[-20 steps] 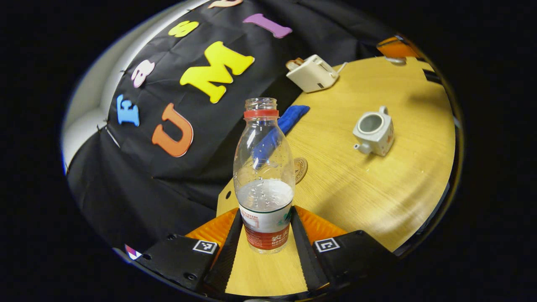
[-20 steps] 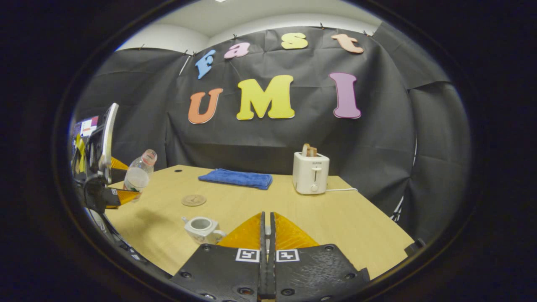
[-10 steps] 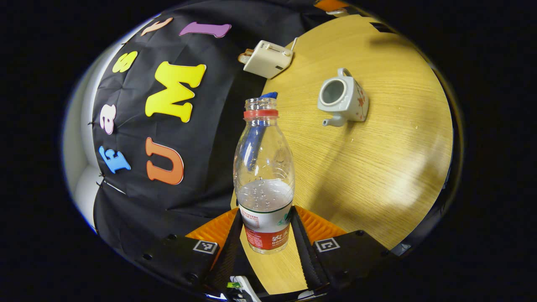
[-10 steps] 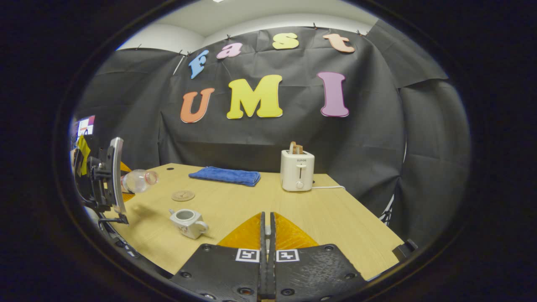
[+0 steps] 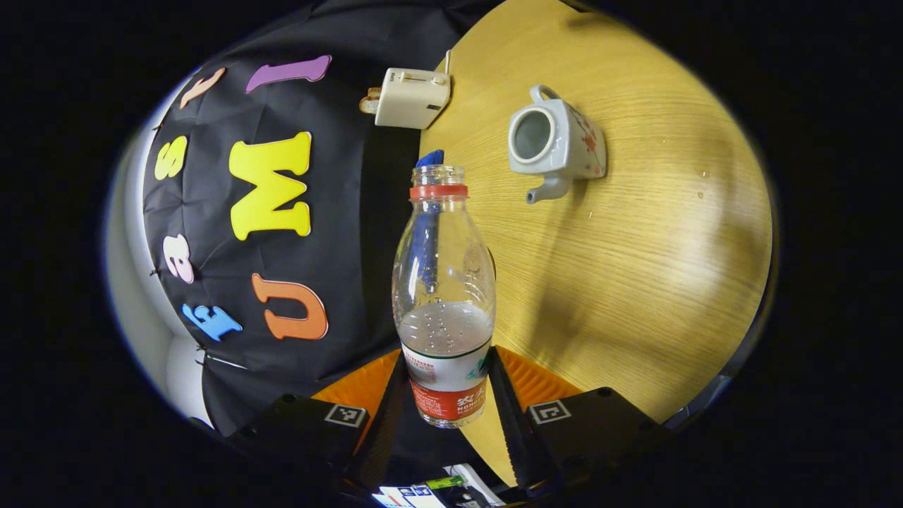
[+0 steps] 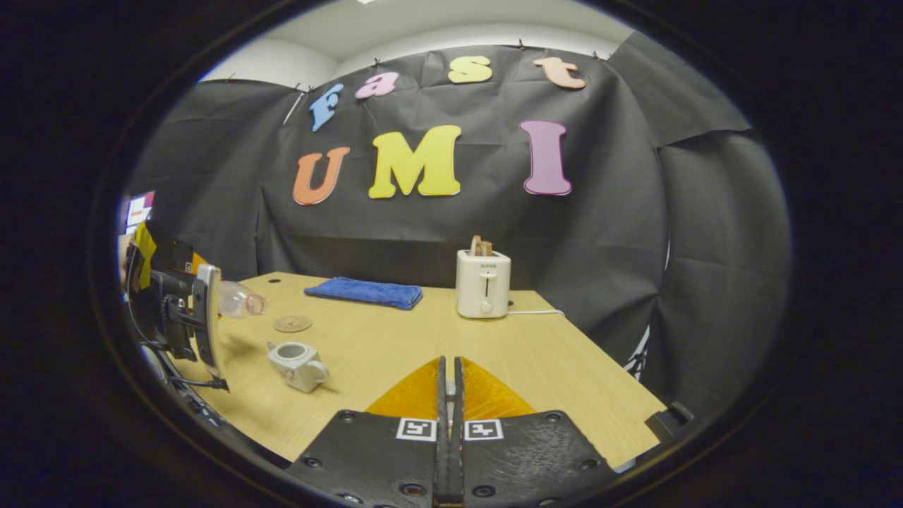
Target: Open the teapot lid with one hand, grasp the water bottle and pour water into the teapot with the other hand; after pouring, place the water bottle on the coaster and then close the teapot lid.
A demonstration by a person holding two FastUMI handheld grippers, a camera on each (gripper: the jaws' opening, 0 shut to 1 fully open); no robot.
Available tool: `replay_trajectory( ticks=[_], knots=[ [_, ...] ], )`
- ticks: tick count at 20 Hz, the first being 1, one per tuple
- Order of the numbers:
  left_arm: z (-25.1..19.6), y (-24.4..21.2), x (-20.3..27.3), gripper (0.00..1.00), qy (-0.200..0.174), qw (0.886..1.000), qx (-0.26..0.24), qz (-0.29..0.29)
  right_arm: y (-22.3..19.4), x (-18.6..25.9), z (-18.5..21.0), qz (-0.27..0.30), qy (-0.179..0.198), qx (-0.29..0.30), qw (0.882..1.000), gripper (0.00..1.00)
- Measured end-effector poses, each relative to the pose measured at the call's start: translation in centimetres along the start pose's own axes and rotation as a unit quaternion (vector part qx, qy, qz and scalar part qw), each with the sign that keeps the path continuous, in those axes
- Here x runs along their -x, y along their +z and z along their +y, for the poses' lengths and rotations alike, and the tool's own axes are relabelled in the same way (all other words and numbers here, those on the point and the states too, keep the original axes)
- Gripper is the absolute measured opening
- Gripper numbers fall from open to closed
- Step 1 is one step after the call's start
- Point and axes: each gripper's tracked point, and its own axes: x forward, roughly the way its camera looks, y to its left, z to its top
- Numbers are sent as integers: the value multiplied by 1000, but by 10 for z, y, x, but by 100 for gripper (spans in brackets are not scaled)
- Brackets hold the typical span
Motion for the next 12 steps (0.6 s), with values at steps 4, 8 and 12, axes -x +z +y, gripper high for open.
replay_trajectory(
  ticks=[4, 8, 12],
  knots=[
    [1, 4, 4, 69, 5, 999, -45, 6, -4, 0, -3, 3, 1, -5, 1000, 0],
    [7, 13, 1, 69, 16, 995, -94, 12, -5, 1, -7, 2, -2, -9, 1000, 0],
    [18, 19, 1, 65, 36, 991, -129, 19, -9, 1, -14, 4, -5, -14, 1000, 0]
  ],
)
